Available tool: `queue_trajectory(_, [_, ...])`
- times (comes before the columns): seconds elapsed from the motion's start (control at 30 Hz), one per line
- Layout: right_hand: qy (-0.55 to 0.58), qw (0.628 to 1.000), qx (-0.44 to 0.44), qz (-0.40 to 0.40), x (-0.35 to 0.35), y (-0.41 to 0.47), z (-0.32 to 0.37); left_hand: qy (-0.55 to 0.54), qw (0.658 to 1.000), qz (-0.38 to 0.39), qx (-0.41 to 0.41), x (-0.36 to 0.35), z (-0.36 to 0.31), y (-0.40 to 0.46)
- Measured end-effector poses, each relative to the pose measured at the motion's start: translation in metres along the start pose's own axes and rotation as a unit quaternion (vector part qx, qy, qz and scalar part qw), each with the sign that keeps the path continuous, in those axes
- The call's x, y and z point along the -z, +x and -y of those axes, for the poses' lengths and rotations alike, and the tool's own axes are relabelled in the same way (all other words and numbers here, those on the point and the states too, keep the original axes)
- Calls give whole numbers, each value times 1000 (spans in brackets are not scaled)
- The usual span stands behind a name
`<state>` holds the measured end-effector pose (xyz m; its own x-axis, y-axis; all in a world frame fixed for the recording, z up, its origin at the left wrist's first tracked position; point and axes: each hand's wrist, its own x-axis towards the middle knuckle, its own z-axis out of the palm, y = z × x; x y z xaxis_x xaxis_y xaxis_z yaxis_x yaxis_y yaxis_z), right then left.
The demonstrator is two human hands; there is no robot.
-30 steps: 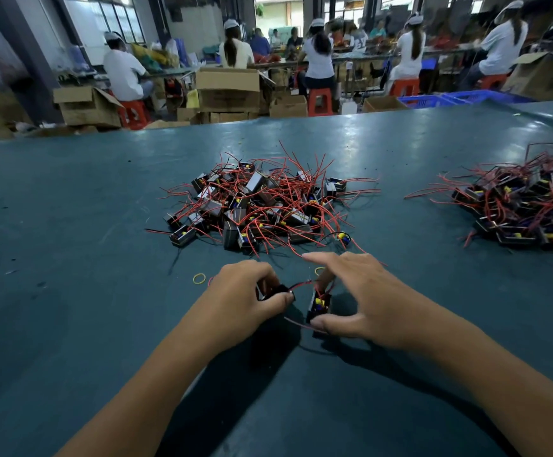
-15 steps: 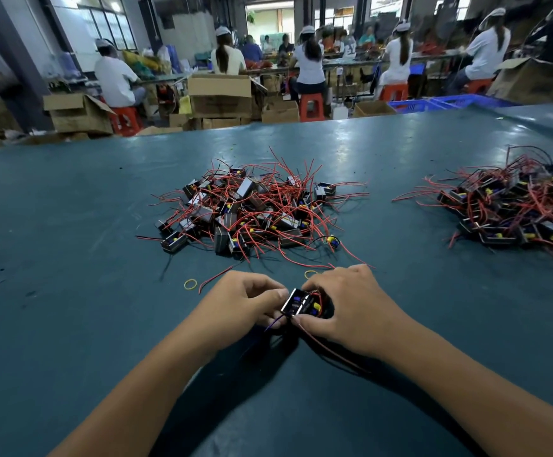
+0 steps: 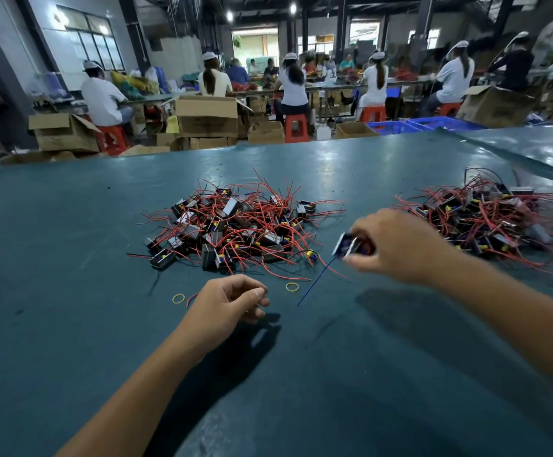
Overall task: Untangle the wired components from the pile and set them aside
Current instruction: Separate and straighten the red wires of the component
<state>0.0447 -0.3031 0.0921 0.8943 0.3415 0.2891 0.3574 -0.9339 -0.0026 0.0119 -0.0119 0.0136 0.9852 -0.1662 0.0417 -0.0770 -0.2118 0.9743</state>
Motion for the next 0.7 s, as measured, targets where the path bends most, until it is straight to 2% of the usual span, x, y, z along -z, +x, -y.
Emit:
queue_trajectory(0.1, [-99,991,-89,11,28,24,-63,22,1000,-13,-6,2,1,1])
queue_trajectory(0.17, [-181,967,-168,65,39,37,-99,31,999,-19,-10,1,1,1])
queue_trajectory(0.23, [-195,949,-230,88,41,49,-117,50,998,-28,-20,3,2,1])
queue_trajectory(0.27, [-173,956,-228,70,40,56,-113,68,997,-36,-27,5,3,1])
queue_trajectory(0.33, [-74,983,-169,28,30,71,-84,138,987,-62,-52,10,5,3])
queue_trajectory(0.4, [12,996,-76,35,14,80,-37,231,963,-105,-90,15,7,4])
queue_trajectory(0.5, [42,995,26,87,-9,90,23,320,917,-192,-143,28,9,9])
queue_trajectory(0.57, [62,992,59,89,-20,96,49,341,903,-226,-135,40,9,17])
queue_trajectory(0.7, [101,989,81,65,-36,87,79,398,901,-164,-54,65,8,48])
